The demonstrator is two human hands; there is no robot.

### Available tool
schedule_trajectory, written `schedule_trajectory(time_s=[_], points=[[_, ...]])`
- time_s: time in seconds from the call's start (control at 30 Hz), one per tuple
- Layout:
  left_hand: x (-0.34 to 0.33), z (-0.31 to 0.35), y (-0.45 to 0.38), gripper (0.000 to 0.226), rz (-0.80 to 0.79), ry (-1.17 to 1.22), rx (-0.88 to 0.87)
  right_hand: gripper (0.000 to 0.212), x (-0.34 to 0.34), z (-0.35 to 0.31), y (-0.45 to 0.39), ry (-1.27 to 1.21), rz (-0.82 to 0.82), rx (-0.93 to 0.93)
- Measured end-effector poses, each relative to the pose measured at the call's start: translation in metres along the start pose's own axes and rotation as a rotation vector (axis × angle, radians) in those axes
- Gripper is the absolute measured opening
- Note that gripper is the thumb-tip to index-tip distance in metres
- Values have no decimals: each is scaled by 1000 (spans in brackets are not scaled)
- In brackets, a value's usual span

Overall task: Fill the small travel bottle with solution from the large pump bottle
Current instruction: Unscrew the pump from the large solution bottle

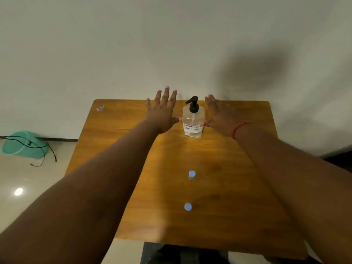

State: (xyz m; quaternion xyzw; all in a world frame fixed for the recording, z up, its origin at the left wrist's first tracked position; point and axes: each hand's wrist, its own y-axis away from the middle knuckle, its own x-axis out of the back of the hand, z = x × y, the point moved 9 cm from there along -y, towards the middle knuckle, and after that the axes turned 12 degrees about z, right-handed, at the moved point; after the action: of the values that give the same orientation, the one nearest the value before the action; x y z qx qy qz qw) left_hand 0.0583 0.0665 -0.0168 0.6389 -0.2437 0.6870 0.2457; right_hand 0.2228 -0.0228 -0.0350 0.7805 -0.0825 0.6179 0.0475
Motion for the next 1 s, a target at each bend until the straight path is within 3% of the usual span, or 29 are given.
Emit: schedule_trajectory(time_s=[0.2,0.47,0.73,1.0], points=[[-36,16,-3,102,-160,320,-15,82,-26,-12,-8,-324,-1,-48],[-42,25,-13,68,-56,568,83,68,-30,-8,-12,-369,102,-118],[-36,24,-20,60,-36,697,80,64,-30,-3,-15,-495,133,-178],[36,26,-28,39,15,868,25,61,42,-7,-19,-727,185,-167]])
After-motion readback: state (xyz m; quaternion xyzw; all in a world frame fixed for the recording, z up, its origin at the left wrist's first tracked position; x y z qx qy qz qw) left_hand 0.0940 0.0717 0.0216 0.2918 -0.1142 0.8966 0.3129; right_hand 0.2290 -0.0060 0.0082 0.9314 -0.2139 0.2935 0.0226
